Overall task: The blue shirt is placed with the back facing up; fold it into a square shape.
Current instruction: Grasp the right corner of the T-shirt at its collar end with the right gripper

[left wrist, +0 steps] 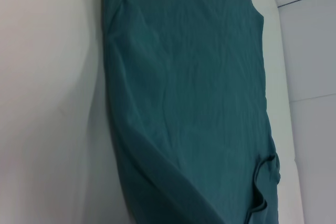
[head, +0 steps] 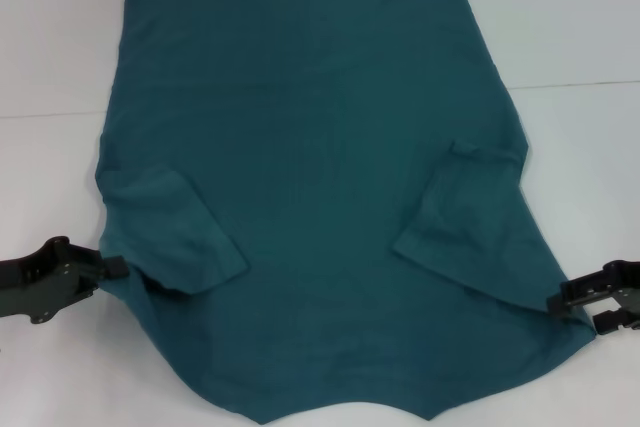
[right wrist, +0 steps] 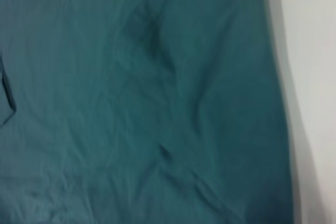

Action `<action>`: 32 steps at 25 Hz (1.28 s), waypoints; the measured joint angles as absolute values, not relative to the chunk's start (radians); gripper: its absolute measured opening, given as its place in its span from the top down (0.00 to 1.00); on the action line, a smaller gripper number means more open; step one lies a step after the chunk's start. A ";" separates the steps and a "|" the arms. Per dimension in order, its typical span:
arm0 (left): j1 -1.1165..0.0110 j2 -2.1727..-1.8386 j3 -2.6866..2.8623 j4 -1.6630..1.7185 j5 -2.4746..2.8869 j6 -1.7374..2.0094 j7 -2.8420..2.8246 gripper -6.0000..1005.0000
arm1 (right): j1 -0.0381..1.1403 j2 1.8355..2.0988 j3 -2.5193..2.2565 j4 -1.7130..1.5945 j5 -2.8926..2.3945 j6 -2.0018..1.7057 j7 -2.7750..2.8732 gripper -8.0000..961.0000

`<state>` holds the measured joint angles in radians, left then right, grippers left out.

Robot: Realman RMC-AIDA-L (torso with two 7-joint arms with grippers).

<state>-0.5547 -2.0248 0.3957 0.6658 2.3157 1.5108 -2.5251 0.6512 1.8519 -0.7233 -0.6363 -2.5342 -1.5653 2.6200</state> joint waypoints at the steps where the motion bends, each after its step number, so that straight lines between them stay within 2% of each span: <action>1: -0.555 -2.025 0.396 0.666 2.315 1.511 -2.525 0.98 | 0.654 1.854 -0.723 -0.636 -2.534 -1.564 2.620 0.05; 17: -0.553 -2.025 0.391 0.666 2.312 1.510 -2.527 0.98 | 0.675 1.865 -0.727 -0.635 -2.534 -1.561 2.621 0.05; 26: -0.557 -2.025 0.393 0.666 2.312 1.509 -2.527 0.98 | 0.693 1.880 -0.745 -0.633 -2.534 -1.554 2.622 0.05; 32: -0.553 -2.025 0.392 0.666 2.312 1.509 -2.527 0.98 | 0.694 1.881 -0.759 -0.631 -2.534 -1.554 2.615 0.21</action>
<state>-0.5534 -2.0248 0.3924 0.6658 2.3116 1.5094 -2.5265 0.6938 1.8807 -0.7587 -0.6314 -2.5341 -1.5539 2.6151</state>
